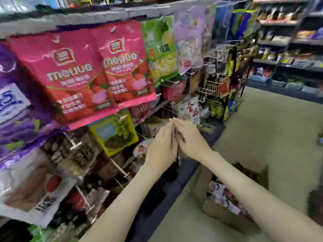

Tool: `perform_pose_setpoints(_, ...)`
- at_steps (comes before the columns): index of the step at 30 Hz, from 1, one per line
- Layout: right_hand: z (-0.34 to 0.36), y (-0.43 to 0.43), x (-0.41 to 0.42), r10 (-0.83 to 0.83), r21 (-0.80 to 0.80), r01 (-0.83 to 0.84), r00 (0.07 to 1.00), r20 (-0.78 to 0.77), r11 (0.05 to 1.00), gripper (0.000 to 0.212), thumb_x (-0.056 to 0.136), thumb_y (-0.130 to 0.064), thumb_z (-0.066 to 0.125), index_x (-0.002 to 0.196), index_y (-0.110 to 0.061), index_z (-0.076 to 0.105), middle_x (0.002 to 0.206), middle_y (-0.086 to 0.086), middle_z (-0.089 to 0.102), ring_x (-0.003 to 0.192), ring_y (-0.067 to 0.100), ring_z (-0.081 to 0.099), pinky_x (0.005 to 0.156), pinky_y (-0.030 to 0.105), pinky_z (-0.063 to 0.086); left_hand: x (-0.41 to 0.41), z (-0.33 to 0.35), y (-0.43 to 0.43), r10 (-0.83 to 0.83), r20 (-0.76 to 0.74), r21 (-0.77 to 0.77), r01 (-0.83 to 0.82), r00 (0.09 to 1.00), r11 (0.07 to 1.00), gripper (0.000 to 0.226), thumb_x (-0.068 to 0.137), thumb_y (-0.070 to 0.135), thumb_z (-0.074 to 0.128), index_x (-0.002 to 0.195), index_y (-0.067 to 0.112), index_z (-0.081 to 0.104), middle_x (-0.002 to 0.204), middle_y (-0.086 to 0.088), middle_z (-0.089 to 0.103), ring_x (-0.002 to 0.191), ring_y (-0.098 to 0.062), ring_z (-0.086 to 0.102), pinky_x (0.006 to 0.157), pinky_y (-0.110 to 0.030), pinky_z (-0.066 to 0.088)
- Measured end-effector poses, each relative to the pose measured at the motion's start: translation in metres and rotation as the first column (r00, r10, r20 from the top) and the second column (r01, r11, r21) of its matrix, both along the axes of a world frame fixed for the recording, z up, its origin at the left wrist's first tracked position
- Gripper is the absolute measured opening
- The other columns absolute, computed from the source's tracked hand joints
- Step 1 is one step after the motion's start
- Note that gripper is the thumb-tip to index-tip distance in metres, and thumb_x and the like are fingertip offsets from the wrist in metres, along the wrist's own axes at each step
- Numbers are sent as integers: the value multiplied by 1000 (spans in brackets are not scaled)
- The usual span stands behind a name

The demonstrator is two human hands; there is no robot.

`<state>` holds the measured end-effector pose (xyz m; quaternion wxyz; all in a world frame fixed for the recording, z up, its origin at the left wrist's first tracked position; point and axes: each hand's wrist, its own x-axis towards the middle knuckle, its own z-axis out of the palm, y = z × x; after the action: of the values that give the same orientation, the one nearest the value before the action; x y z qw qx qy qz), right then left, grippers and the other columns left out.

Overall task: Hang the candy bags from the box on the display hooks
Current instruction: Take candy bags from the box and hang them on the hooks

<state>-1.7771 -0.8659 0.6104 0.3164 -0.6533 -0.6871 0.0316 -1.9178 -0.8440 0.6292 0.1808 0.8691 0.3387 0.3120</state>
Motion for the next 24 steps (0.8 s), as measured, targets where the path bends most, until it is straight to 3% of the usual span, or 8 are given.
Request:
perform_pose_setpoints(4, -51, -28, 95, -166, -224, 125, 971, -173, 967, 48, 97, -15, 44, 144, -23, 36, 147, -3, 40, 138, 17, 30, 113, 35, 29, 104, -47, -3, -74, -190, -236, 28, 979, 971, 48, 98, 22, 46, 143, 11, 35, 136, -7, 49, 125, -22, 48, 95, -28, 40)
perform_pose_setpoints(7, -93, -52, 174, -297, -358, 217, 937, -185, 908, 45, 96, -13, 44, 141, -18, 41, 143, 4, 45, 133, 20, 36, 107, 27, 28, 192, -88, -9, -222, -348, -443, 49, 911, 895, 36, 98, 24, 46, 130, 9, 47, 119, -10, 59, 111, -28, 57, 84, -32, 45)
perform_pose_setpoints(9, -130, -70, 224, -374, -460, 255, 908, -188, 850, 43, 95, -12, 46, 138, -14, 45, 137, 8, 49, 129, 24, 40, 104, 25, 28, 248, -120, -16, -309, -440, -529, 35, 843, 848, 34, 98, 25, 46, 127, 8, 49, 120, -11, 58, 111, -30, 56, 82, -31, 44)
perform_pose_setpoints(13, -209, -104, 307, -551, -615, 354, 819, -160, 704, 40, 93, -12, 47, 133, -12, 51, 130, 12, 54, 124, 26, 45, 103, 31, 32, 337, -195, -33, -367, -502, -585, 5, 783, 811, 35, 95, 23, 48, 126, 8, 50, 125, -14, 56, 119, -32, 52, 91, -35, 40)
perform_pose_setpoints(18, -339, -140, 360, -724, -778, 403, 684, -93, 481, 38, 89, -10, 51, 128, -10, 55, 128, 14, 56, 122, 29, 47, 100, 31, 34, 393, -319, -39, -435, -549, -661, -52, 714, 749, 30, 96, 18, 46, 122, 5, 50, 122, -18, 55, 113, -33, 53, 88, -34, 36)
perform_pose_setpoints(22, -465, -160, 388, -768, -873, 388, 640, 25, 295, 51, 92, -10, 47, 141, -13, 38, 135, 8, 47, 126, 26, 39, 100, 34, 36, 436, -449, -25, -556, -563, -717, -28, 611, 696, 32, 97, 23, 45, 123, 6, 51, 124, -15, 55, 113, -33, 54, 93, -40, 44)
perform_pose_setpoints(24, -533, -162, 406, -772, -875, 416, 630, 80, 249, 60, 90, -12, 51, 145, -14, 29, 137, 7, 44, 126, 25, 37, 102, 34, 36, 461, -521, -16, -584, -559, -719, 7, 588, 695, 34, 98, 28, 44, 126, 10, 50, 127, -10, 55, 113, -30, 55, 94, -42, 45)
